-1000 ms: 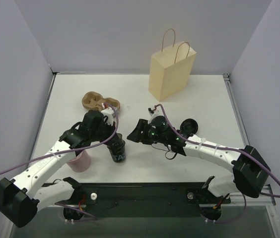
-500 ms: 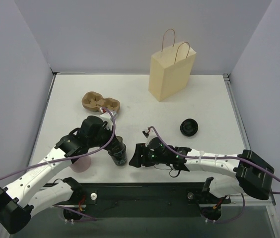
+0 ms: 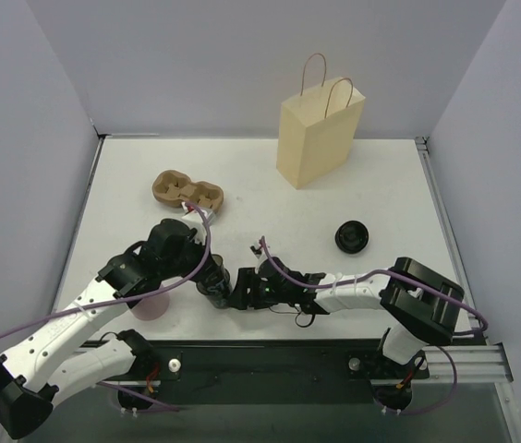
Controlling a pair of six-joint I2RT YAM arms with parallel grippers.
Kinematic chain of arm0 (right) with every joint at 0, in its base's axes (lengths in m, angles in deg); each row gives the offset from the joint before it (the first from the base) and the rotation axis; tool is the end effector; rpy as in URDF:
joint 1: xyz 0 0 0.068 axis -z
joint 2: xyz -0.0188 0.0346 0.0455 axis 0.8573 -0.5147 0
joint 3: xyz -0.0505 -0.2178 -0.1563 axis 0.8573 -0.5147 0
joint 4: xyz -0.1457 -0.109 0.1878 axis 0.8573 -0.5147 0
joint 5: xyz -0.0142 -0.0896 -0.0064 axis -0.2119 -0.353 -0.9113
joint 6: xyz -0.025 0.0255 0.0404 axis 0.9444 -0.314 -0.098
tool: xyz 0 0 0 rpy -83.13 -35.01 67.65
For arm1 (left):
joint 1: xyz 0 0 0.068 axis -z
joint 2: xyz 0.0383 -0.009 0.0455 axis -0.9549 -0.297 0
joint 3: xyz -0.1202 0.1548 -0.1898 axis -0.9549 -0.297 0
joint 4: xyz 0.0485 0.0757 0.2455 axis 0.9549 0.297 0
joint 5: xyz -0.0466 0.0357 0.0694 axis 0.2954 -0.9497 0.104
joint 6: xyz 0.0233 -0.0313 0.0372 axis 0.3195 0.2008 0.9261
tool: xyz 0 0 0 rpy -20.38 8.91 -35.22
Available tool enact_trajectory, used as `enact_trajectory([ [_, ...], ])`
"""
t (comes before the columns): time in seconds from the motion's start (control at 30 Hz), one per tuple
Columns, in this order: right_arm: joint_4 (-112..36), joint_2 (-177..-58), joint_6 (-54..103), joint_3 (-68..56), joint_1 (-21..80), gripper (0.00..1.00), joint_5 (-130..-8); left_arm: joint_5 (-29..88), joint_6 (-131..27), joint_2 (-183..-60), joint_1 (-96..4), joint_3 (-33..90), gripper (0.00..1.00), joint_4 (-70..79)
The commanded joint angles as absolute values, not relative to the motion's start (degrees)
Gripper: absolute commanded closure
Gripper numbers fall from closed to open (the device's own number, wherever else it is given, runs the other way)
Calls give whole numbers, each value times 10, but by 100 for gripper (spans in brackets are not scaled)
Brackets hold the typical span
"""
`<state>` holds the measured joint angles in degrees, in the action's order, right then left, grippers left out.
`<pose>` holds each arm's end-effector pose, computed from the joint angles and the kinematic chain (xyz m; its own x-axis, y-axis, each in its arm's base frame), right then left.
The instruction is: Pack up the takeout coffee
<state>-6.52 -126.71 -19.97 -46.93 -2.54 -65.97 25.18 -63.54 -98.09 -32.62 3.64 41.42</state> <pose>0.1417 0.2750 0.1643 -0.8572 0.0247 -0.5144 -0.4387 0.4882 0.7545 0.1447 -0.1250 0.2903 -0.7202 0.0905 -0.6878 0.4319 0.8344 -0.3425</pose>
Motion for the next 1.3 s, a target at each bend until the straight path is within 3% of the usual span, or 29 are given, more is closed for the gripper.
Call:
enact_trajectory([
  [0.0,-6,-1295,-189,-424,-17,48,-672,204,-626,-970,-319,78,100,428],
  [0.6,-16,-1330,-180,-373,53,48,-613,67,-573,-1011,-312,164,100,438],
  [1.0,-152,-1146,-149,-430,73,48,-647,74,-545,-1062,-304,230,100,414],
  [1.27,-367,-956,-151,-446,86,48,-831,43,-528,-1119,-268,229,100,346],
])
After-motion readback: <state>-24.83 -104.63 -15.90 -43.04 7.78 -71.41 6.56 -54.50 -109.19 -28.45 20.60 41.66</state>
